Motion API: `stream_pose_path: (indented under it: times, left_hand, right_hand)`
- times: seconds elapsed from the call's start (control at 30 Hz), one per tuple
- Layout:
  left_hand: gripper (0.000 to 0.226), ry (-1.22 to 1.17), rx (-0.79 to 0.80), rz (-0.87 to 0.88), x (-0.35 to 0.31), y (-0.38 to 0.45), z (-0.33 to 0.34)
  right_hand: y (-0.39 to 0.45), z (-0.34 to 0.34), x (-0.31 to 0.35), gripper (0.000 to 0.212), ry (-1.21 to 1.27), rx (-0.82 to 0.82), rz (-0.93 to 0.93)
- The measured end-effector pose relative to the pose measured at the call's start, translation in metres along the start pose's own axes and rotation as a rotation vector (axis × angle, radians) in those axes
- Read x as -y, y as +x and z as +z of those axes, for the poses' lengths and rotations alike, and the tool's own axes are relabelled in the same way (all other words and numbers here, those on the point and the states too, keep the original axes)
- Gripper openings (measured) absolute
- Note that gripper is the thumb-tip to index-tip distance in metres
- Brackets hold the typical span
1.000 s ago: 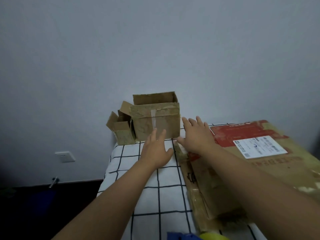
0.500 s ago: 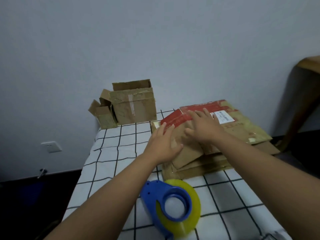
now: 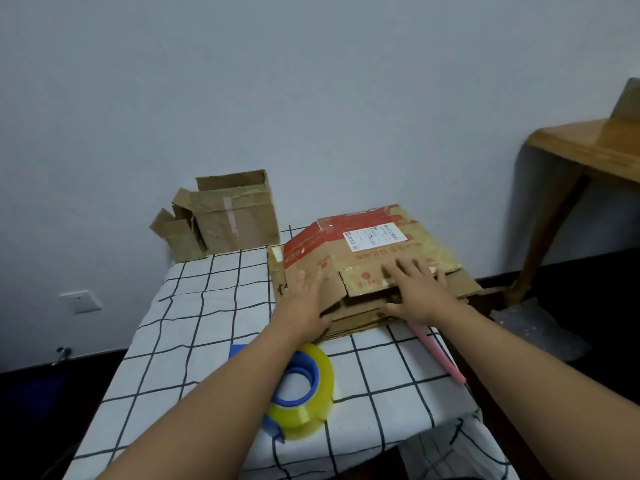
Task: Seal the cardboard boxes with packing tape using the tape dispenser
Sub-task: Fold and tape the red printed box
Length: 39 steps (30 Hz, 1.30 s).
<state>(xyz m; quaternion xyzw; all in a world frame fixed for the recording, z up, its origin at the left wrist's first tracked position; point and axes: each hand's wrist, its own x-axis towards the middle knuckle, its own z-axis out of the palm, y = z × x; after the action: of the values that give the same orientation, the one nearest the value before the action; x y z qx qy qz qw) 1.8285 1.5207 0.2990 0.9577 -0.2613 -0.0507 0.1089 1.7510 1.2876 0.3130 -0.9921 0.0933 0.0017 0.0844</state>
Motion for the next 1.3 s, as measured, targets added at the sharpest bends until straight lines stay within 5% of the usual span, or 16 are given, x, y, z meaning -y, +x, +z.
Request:
stream_pose_path:
  times: [0.17, 0.4, 0.53, 0.67, 0.8, 0.93, 1.1, 1.3]
  left_hand:
    - [0.062, 0.040, -0.072, 0.043, 0.012, 0.012, 0.004]
    - [0.049, -0.251, -0.369, 0.069, 0.013, 0.008, -0.028]
    - [0.042, -0.555, -0.605, 0.022, 0.010, -0.004, -0.055]
    - [0.033, -0.865, -0.659, -0.050, 0.019, -0.024, -0.085]
    - [0.017, -1.104, -0.717, -0.069, 0.034, -0.053, -0.116]
    - [0.021, -1.157, -0.861, -0.099, 0.067, -0.091, -0.149]
    - [0.021, -1.468, -0.983, -0.156, 0.128, -0.133, -0.186]
    - [0.021, -1.526, -1.056, -0.141, 0.179, -0.164, -0.209]
  right_hand:
    - [0.015, 0.006, -0.001, 0.078, -0.041, -0.060, 0.028]
    - [0.014, -0.020, 0.020, 0.054, -0.030, -0.273, 0.051]
    - [-0.006, -0.036, 0.030, 0.065, 0.080, -0.375, 0.186]
    - [-0.026, -0.049, 0.038, 0.091, 0.365, -0.415, 0.297]
    - [-0.027, -0.054, 0.073, 0.106, 0.602, -0.274, 0.233]
    - [-0.021, -0.050, 0.133, 0.104, 0.738, -0.237, 0.141]
    - [-0.027, -0.033, 0.212, 0.128, 0.909, -0.077, -0.084]
    - [-0.022, 0.005, 0.289, 0.112, 0.871, 0.072, -0.202]
